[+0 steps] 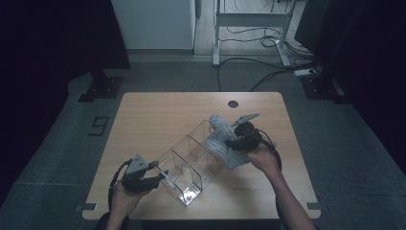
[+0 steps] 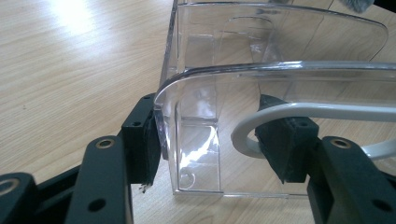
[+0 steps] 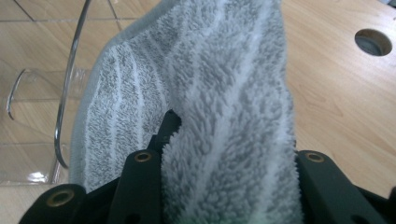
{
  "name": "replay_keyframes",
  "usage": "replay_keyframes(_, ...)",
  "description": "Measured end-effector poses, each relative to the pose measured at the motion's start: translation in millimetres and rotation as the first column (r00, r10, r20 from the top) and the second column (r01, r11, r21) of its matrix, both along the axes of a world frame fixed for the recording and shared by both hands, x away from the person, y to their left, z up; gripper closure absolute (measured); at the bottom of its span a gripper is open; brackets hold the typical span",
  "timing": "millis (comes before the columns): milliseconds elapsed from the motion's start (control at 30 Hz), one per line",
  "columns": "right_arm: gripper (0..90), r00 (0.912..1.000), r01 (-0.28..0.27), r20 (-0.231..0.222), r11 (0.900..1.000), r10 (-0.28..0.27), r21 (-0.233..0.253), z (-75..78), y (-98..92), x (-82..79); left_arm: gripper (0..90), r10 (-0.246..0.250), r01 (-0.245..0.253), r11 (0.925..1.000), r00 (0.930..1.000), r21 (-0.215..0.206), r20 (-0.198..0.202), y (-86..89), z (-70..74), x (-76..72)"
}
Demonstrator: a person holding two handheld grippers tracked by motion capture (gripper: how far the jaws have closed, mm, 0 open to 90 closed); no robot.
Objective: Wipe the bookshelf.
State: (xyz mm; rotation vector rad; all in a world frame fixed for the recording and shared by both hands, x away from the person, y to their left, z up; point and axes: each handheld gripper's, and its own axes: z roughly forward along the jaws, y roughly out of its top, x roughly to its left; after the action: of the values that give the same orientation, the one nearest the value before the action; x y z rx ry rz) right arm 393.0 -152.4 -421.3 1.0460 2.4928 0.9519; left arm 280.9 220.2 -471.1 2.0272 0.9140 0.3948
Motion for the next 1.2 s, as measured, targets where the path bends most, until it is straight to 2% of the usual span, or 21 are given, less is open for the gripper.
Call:
replay_keyframes(167,59.1,1.0,0.007,-0.004,1.0,-0.007,0.016,-7.6,-4.3,-3.2,42.7,-0.005,0.005,1.0,1.0,-0.004,0.001,0.5,-0.4,0.1)
replay_keyframes(200,59.3,0.9999,0.011,-0.004,1.0,-0.011,0.003,-11.1,-3.7,-4.3,42.7,-0.005,0.005,1.0,1.0,-0.006,0.003,0.7,-0.8,-0.2)
replay_keyframes(467,60.2,0.9998,0.021,-0.006,1.0,-0.021,-0.003,-19.8,-3.4,-6.3,42.3,-0.015,0.015,0.9998,0.9999,-0.015,0.001,2.1,-2.0,0.4)
replay_keyframes(733,61.0,0.9992,0.029,-0.028,1.0,-0.029,-0.011,-37.8,-5.5,-7.8,41.8,-0.019,0.019,0.9996,0.9998,-0.022,-0.004,1.9,-2.3,-0.3)
replay_keyframes(767,61.0,0.9991,0.028,-0.032,0.999,-0.029,-0.028,-43.3,-4.6,-7.5,41.6,-0.022,0.022,0.9994,0.9997,-0.025,-0.007,1.9,-2.4,-0.4)
replay_keyframes(1000,60.9,0.9987,0.033,-0.037,0.998,-0.035,-0.057,-54.8,-1.9,-6.3,40.8,-0.031,0.03,0.9991,0.9994,-0.029,-0.014,1.1,-2.6,-0.2)
replay_keyframes(1133,60.7,0.9979,0.024,-0.057,0.992,-0.031,-0.122,-74.0,1.1,-3.7,40.7,-0.03,0.029,0.9991,0.9995,-0.03,-0.013,0.2,-2.7,-0.4)
replay_keyframes(1200,60.6,0.9976,0.025,-0.061,0.992,-0.032,-0.123,-84.2,1.5,-2.9,40.6,-0.028,0.027,0.9992,0.9995,-0.03,-0.012,-0.1,-2.8,-0.5)
